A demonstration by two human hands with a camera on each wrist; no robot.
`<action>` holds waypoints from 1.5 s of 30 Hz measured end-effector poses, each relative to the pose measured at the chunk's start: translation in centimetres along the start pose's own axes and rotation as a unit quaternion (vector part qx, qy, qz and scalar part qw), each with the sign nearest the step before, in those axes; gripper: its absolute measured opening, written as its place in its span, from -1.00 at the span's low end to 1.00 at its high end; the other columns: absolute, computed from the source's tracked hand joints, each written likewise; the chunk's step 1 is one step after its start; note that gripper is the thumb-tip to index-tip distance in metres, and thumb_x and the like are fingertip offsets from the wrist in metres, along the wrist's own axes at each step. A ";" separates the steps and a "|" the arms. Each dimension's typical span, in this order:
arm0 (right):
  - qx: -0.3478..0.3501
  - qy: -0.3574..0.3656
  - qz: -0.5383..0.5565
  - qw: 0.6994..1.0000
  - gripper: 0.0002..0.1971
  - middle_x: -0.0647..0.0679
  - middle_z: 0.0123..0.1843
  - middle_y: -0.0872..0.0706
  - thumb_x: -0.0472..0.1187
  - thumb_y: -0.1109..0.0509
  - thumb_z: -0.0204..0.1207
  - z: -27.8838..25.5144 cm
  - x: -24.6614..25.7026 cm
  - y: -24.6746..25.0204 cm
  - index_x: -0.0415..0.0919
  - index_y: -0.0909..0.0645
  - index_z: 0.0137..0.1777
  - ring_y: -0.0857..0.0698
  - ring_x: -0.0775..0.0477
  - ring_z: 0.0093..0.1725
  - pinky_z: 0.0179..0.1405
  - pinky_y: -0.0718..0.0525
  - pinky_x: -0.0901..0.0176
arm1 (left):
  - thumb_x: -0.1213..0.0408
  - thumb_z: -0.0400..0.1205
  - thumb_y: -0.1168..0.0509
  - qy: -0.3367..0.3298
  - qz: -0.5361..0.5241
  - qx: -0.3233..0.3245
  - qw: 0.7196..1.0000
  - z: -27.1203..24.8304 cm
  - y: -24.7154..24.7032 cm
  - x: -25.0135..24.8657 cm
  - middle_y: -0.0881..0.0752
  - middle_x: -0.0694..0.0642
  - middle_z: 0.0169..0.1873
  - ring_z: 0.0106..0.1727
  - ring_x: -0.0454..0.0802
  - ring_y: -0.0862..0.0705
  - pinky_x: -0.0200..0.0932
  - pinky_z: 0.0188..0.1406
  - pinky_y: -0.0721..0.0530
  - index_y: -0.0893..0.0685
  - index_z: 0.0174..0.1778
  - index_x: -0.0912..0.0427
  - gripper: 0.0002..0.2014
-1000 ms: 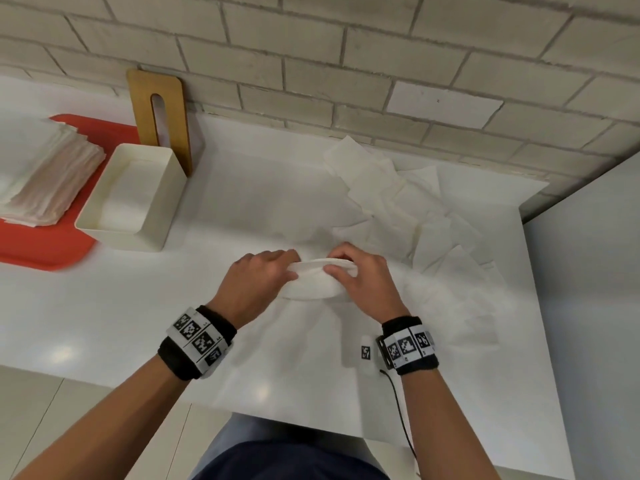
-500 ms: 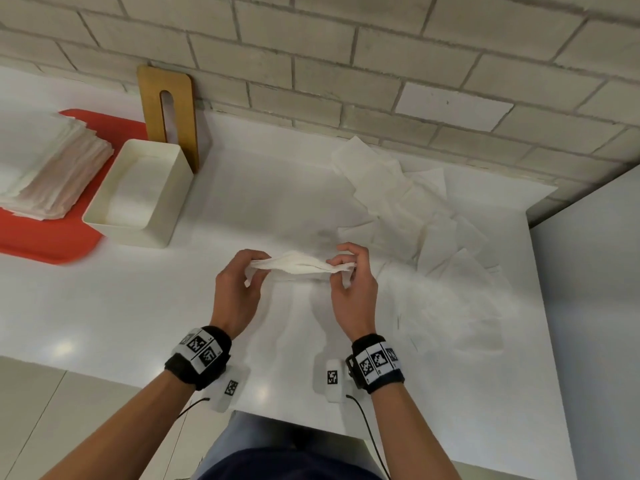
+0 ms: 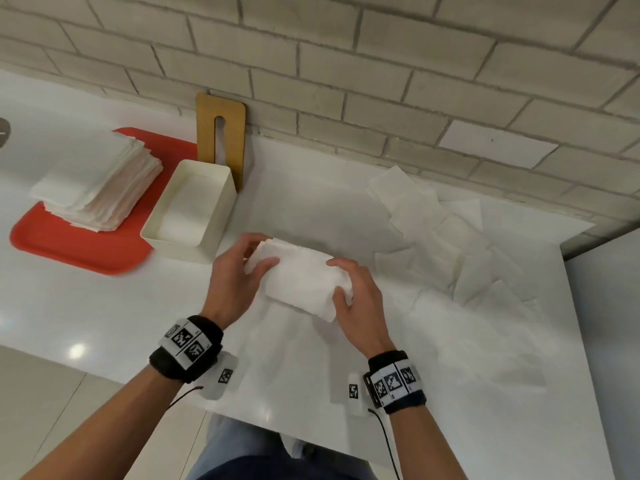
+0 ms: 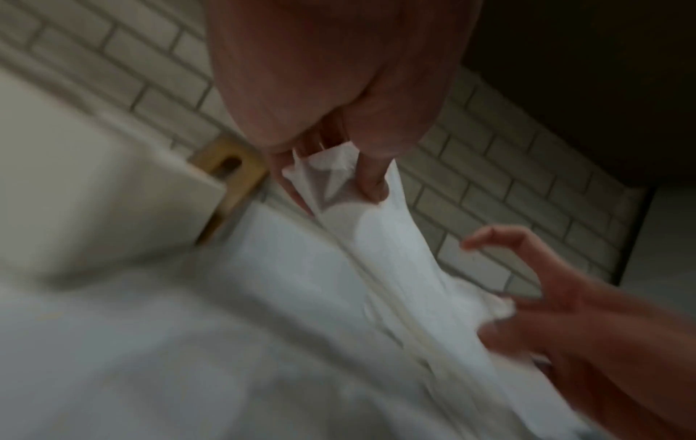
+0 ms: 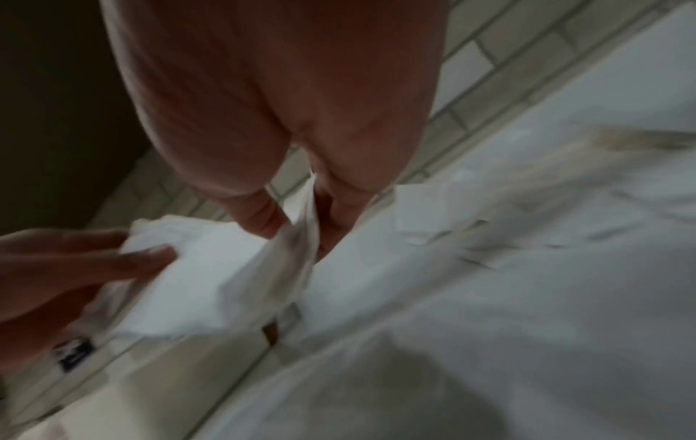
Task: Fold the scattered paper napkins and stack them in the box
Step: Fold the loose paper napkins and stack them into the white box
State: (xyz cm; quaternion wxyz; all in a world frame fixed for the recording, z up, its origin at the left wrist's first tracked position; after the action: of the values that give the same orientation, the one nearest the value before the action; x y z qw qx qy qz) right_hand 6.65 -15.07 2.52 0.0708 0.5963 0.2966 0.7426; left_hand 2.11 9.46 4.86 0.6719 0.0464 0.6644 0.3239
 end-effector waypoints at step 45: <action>-0.182 -0.279 -0.208 0.920 -0.62 -0.13 0.26 -0.79 -0.37 -0.46 0.55 -1.4 -6.2 6.2 -0.11 -0.67 0.34 -0.76 -0.26 0.26 0.18 -0.77 -0.14 | 0.11 0.69 -0.51 -0.185 0.225 0.187 0.938 8.9 3.5 -2.1 -0.82 0.04 0.20 0.19 0.14 -0.81 0.18 0.14 -0.83 -0.63 0.37 0.01 -0.64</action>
State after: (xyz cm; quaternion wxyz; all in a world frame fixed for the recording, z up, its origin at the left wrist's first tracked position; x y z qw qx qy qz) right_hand 8.61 -23.46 0.38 0.4111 0.6808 0.2419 0.5559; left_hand 9.23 14.45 9.36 0.6717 0.3790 0.5489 0.3224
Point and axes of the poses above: each hand's wrist, its own z-axis towards the middle knuckle, its own y-axis out of the back of the hand, x = y × z, the point moved 10 cm from there along z, towards the middle knuckle
